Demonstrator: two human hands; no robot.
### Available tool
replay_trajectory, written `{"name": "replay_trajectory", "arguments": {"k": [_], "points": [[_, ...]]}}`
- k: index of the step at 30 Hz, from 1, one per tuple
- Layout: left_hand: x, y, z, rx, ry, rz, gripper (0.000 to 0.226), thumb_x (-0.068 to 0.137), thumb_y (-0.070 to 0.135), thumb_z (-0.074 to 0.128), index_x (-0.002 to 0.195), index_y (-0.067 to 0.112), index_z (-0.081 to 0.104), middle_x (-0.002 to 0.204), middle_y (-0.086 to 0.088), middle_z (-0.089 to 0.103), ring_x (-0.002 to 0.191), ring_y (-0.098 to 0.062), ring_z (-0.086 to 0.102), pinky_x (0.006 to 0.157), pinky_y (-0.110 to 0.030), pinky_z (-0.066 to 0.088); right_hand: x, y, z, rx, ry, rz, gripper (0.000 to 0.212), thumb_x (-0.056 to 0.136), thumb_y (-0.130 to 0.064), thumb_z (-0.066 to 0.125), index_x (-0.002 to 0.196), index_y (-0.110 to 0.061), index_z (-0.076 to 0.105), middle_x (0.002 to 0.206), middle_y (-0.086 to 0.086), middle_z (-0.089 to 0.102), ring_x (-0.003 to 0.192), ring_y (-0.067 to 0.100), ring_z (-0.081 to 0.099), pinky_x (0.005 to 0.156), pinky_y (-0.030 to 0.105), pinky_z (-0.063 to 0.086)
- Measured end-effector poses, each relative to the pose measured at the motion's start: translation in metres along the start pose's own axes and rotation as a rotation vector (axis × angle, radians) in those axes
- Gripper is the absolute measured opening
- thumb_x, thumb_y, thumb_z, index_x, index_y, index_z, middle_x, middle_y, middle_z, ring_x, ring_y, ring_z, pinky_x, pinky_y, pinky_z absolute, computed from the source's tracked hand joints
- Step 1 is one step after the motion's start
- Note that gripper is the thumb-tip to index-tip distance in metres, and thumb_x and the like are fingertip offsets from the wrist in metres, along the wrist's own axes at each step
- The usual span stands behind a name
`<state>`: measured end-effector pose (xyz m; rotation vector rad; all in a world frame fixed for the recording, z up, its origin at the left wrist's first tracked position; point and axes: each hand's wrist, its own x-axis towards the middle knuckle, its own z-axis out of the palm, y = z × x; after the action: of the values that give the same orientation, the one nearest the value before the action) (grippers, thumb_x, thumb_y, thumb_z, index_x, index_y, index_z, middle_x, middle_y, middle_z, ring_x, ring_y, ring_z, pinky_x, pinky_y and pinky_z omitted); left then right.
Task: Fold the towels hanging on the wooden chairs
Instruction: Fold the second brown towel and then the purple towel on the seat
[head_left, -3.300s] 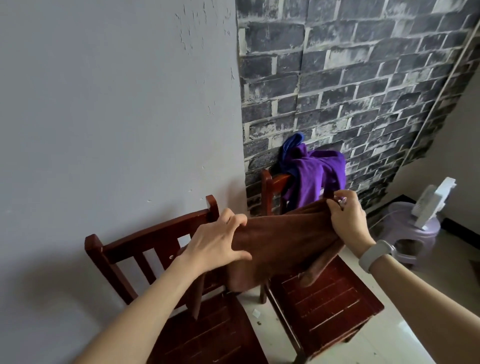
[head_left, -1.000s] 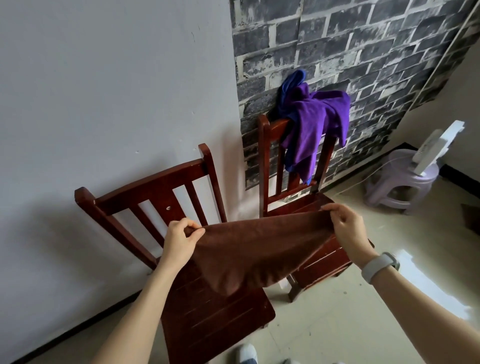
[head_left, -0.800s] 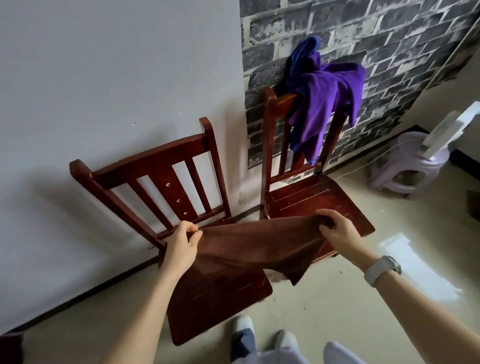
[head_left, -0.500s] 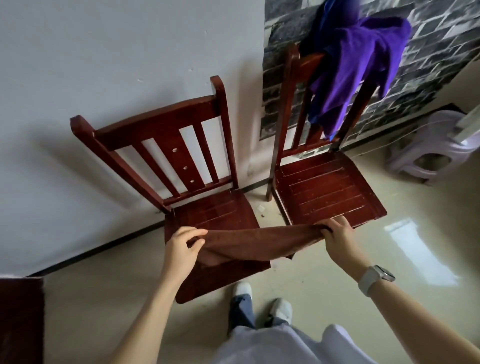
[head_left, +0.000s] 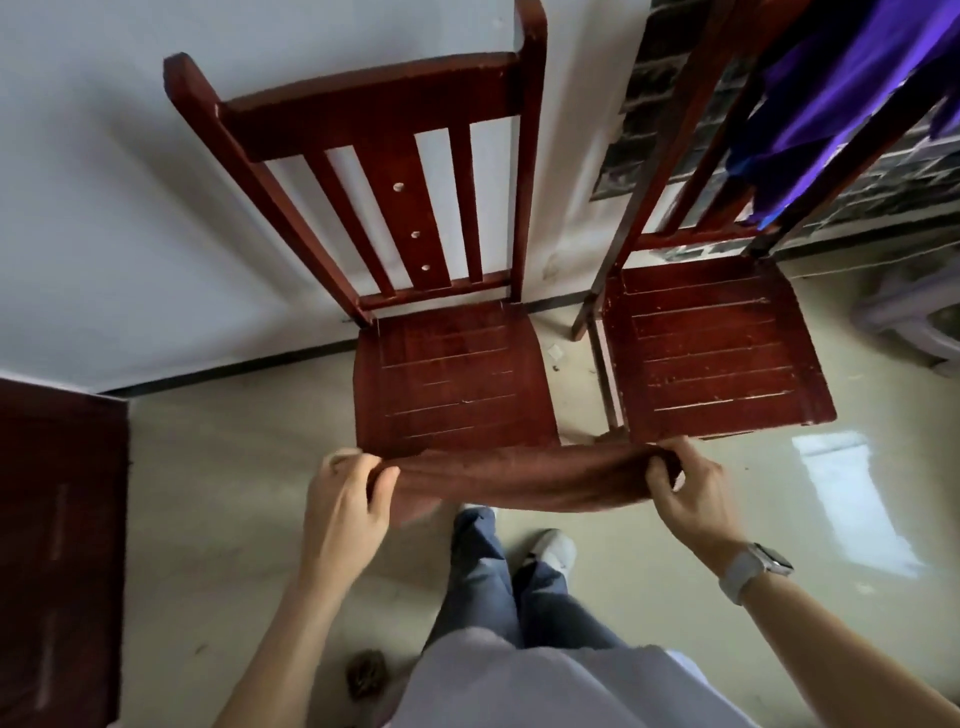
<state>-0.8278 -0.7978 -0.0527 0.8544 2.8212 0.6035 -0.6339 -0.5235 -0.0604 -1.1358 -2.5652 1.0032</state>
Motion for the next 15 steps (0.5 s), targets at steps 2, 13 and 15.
{"name": "replay_trajectory", "arguments": {"k": [2, 13, 15], "points": [[0.01, -0.009, 0.003, -0.015, 0.034, -0.059, 0.019, 0.085, 0.023, 0.061, 0.086, 0.004, 0.063, 0.081, -0.014, 0.065, 0.078, -0.032, 0.06, 0.067, -0.036, 0.048, 0.016, -0.007, 0.011, 0.03, 0.028, 0.002, 0.006, 0.083, -0.01, 0.057, 0.089, -0.008, 0.058, 0.066, 0.0, 0.056, 0.059, 0.025, 0.055, 0.058, 0.034, 0.046], [0.171, -0.105, 0.081, 0.023, -0.073, -0.062, 0.014, 0.086, 0.009, 0.061, 0.098, 0.002, 0.064, 0.091, -0.016, 0.067, 0.078, -0.035, 0.064, 0.067, -0.04, 0.05, 0.185, -0.024, 0.141, -0.092, -0.004, 0.116, 0.022, 0.092, -0.013, 0.047, 0.107, -0.006, 0.062, 0.102, 0.019, 0.067, 0.094, 0.038, 0.061, 0.072, 0.032, 0.041], [0.2, -0.125, 0.107, -0.023, -0.09, -0.1, 0.021, 0.088, 0.011, 0.056, 0.107, 0.004, 0.062, 0.101, -0.016, 0.067, 0.092, -0.035, 0.062, 0.08, -0.045, 0.051, 0.221, -0.021, 0.174, -0.006, 0.003, 0.203, 0.026, 0.092, -0.008, 0.045, 0.113, -0.004, 0.06, 0.108, 0.022, 0.066, 0.1, 0.038, 0.059, 0.075, 0.028, 0.037]]}}
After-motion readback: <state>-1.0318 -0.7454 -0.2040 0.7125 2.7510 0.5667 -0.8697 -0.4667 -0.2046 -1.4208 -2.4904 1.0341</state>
